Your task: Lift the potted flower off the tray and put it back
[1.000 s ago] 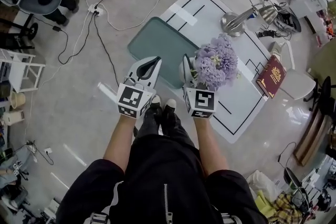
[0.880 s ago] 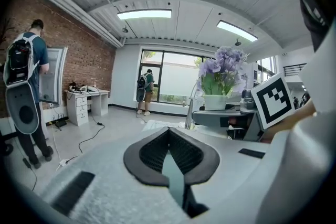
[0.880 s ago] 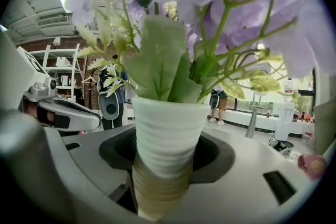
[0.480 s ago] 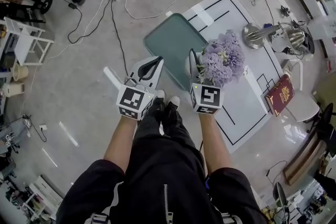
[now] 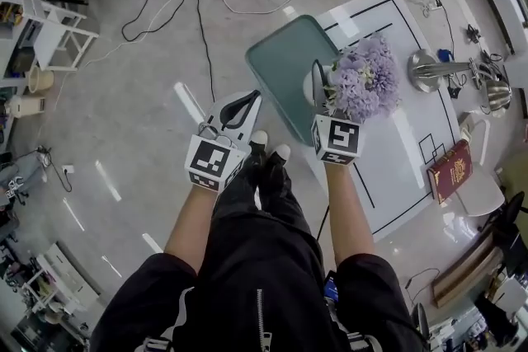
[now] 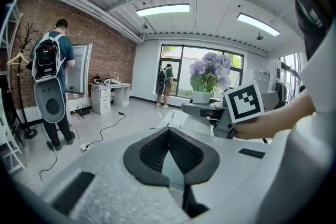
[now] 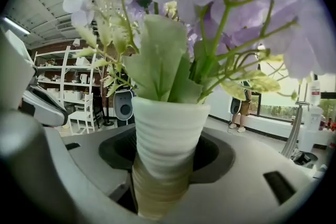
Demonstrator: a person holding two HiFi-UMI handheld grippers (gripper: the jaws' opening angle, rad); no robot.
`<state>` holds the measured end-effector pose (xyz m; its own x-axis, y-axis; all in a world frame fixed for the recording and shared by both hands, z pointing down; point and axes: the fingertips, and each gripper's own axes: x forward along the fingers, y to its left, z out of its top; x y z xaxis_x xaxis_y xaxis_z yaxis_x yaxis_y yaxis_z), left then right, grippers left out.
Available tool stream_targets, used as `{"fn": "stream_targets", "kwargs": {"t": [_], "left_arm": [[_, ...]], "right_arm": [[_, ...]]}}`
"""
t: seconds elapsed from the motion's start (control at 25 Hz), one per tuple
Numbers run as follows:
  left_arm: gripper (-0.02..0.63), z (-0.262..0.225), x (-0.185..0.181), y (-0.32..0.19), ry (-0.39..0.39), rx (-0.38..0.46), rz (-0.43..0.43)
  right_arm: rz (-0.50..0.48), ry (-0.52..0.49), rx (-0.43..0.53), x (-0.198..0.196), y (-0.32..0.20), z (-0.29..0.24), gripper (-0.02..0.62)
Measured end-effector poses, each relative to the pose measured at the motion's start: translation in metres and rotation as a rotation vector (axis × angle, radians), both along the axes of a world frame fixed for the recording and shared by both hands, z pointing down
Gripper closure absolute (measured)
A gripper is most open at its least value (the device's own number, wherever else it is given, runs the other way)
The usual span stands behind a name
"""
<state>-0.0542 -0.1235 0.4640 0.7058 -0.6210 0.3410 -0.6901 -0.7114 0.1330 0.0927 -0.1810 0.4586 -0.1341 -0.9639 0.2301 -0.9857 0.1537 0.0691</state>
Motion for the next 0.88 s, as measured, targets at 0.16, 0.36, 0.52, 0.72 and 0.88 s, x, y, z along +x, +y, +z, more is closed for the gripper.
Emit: {"fn": "stream_targets", "kwargs": {"t": [0.16, 0.36, 0.52, 0.72, 0.88], "left_arm": [[0.601, 0.008, -0.012, -0.001, -0.009, -0.011, -0.04], [0.601, 0.012, -0.032, 0.0, -0.022, -0.029, -0.08], [0.601, 0.016, -0.043, -0.001, -0.031, -0.038, -0.102], [0.601, 0.023, -0.046, -0.001, -0.04, -0.049, -0.117], [0.601, 0.026, -0.045, 0.0, -0.041, -0.054, -0.111]], "right_arm": [[-0.025, 0.007, 0.01, -0.005, -0.011, 0.011, 0.337], [-0.048, 0.016, 0.01, -0.018, -0.024, 0.021, 0.337], [-0.05, 0.02, 0.009, -0.02, -0.031, 0.028, 0.337], [-0.043, 0.025, 0.006, -0.017, -0.032, 0.04, 0.337], [-0.036, 0.029, 0.013, -0.016, -0.028, 0.043, 0.337]]}}
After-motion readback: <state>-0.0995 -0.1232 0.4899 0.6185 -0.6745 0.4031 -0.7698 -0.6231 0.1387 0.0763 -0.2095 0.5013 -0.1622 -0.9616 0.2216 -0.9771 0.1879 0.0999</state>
